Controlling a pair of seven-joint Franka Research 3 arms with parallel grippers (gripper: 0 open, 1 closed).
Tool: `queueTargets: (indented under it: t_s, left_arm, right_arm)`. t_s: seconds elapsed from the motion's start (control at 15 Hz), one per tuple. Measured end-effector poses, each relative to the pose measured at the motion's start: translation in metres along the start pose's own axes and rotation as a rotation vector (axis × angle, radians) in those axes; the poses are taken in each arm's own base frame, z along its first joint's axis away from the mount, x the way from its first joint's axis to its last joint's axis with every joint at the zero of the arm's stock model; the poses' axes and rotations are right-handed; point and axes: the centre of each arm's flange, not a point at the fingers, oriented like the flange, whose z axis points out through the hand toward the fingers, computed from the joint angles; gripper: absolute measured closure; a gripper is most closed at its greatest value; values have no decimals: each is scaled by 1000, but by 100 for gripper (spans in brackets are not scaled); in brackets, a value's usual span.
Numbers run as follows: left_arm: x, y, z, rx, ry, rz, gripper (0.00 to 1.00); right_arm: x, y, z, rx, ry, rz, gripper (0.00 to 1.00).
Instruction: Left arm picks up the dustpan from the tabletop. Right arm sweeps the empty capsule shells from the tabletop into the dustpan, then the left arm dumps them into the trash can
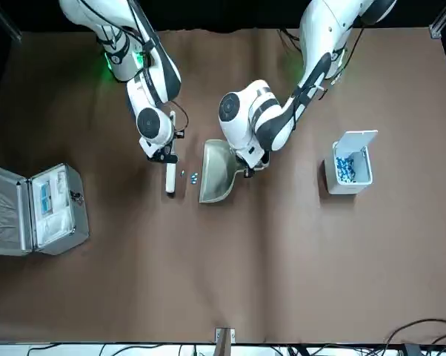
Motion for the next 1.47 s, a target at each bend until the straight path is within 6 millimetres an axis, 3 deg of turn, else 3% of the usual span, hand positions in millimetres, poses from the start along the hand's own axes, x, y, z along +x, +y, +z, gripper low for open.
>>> queueTargets:
  t_s: [0.27, 0.67, 1.2, 1.47]
  left_arm:
    - [-3, -2, 0, 0, 0, 5, 67]
    - [-5, -1, 3, 3, -1, 5, 67]
    - [-10, -1, 3, 1, -3, 9, 67]
    - [-10, -1, 3, 0, -4, 9, 67]
  right_arm:
    - [-7, -8, 13, 1, 1, 4, 74]
    - [-25, -36, 26, 10, -6, 31, 74]
    - [-18, -49, 25, 37, -13, 57, 74]
    - [-17, -65, 29, 58, -28, 62, 74]
